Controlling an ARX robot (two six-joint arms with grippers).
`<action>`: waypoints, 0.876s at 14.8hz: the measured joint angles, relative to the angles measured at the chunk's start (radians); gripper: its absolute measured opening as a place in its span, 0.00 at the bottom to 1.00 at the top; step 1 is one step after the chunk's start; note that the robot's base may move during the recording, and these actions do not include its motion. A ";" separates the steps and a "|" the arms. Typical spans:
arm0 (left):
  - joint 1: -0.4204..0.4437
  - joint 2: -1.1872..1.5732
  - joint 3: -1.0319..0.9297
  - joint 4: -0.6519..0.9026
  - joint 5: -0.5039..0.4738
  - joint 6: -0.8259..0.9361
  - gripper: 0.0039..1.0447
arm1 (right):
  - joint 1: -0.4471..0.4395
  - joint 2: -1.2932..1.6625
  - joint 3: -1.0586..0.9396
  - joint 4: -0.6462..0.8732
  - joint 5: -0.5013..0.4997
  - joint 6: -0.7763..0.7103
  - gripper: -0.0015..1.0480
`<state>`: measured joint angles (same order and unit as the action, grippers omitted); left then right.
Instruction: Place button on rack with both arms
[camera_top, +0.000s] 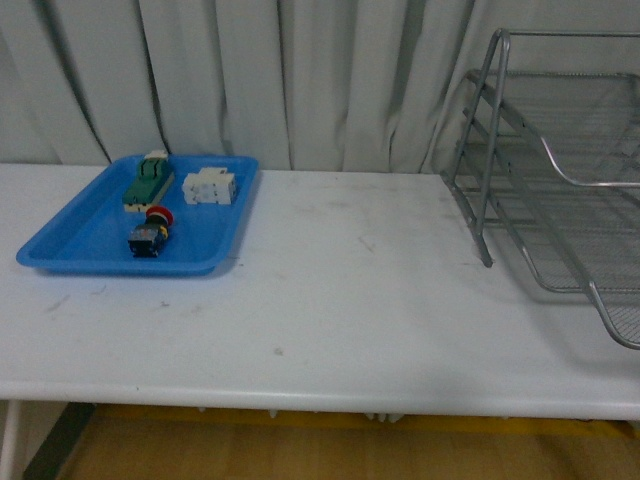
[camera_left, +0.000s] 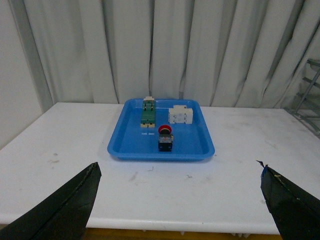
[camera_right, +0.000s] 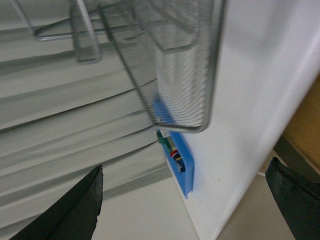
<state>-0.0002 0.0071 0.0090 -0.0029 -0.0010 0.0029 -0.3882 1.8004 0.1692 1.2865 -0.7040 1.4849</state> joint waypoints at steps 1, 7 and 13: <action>0.000 0.000 0.000 0.000 0.000 0.000 0.94 | -0.013 -0.098 -0.021 0.000 -0.009 0.009 0.94; -0.001 0.000 0.000 0.000 0.000 0.000 0.94 | 0.195 -1.538 0.006 -1.209 0.505 -1.336 0.25; -0.001 0.000 0.000 0.000 0.000 0.000 0.94 | 0.386 -1.725 -0.087 -1.303 0.707 -1.477 0.02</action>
<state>-0.0010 0.0071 0.0090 -0.0029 -0.0006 0.0029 -0.0021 0.0753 0.0822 -0.0162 0.0032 0.0082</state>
